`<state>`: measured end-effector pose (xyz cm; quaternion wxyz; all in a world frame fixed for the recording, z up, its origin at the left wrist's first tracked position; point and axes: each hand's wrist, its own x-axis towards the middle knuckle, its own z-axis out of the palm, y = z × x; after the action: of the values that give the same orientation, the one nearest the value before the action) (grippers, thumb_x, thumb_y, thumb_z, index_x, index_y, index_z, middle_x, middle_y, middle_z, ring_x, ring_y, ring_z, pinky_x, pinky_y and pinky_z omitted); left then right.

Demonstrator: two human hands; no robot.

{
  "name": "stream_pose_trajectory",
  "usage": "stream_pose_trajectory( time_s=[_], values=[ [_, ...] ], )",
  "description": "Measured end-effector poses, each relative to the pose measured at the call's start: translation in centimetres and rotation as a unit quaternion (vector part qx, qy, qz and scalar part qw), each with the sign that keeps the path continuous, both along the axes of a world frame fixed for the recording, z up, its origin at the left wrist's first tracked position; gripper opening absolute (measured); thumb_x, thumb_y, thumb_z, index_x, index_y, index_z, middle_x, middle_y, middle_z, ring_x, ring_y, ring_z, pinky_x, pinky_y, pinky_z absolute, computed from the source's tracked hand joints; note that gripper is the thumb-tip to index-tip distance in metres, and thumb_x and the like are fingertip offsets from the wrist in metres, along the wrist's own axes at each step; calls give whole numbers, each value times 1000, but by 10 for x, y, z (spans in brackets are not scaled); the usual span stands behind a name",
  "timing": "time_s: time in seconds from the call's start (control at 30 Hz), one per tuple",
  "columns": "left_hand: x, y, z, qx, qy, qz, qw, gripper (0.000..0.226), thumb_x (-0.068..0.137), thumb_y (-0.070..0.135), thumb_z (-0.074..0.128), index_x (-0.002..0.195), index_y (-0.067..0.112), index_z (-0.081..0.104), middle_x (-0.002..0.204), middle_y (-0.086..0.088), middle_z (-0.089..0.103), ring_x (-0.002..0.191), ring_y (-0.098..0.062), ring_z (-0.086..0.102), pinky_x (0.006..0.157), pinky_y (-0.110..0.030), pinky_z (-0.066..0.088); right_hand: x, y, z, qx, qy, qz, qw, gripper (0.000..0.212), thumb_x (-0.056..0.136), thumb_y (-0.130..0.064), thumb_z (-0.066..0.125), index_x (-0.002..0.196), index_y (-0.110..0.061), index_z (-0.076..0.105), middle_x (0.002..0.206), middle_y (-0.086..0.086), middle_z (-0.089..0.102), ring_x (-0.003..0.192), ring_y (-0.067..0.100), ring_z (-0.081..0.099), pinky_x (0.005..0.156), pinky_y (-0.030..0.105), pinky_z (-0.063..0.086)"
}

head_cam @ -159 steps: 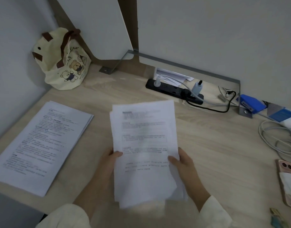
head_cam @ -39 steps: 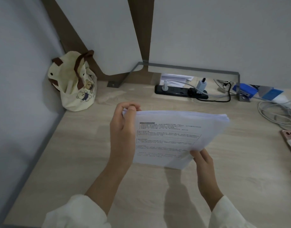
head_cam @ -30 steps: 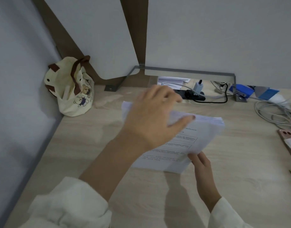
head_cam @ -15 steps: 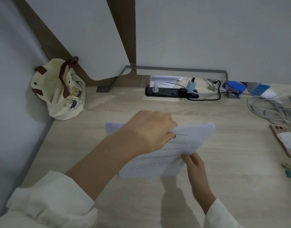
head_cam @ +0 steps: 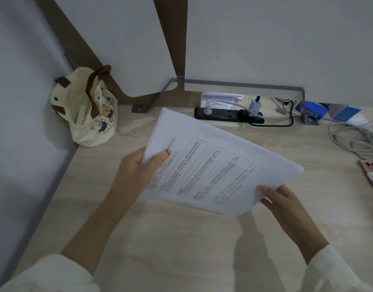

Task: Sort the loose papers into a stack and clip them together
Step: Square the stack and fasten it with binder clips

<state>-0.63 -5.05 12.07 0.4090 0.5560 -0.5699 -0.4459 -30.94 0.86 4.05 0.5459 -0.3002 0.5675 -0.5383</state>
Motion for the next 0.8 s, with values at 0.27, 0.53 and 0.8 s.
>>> stream_pose_trajectory(
  time_s=[0.27,0.53,0.8],
  values=[
    [17,39,-86,161,88,55,982,26,57,21,61,79,10,65,57,18,69,55,5,63,53,-8,48,1,15,-26,18,71,19,997,40,66,-37,75,96,-12,68,92,-3,75,92,17,66,72,18,55],
    [6,48,-94,120,90,132,980,16,59,27,66,59,14,56,41,15,55,43,4,51,46,-9,38,3,17,-27,-9,77,-5,997,35,86,13,31,76,-9,57,68,-13,64,68,0,55,66,17,45],
    [12,32,-108,176,29,79,981,14,85,-5,55,90,3,66,74,6,67,70,-10,62,52,-7,47,4,21,-26,27,112,62,991,29,78,-35,63,101,-19,68,98,-9,74,89,5,67,71,17,53]
  ],
)
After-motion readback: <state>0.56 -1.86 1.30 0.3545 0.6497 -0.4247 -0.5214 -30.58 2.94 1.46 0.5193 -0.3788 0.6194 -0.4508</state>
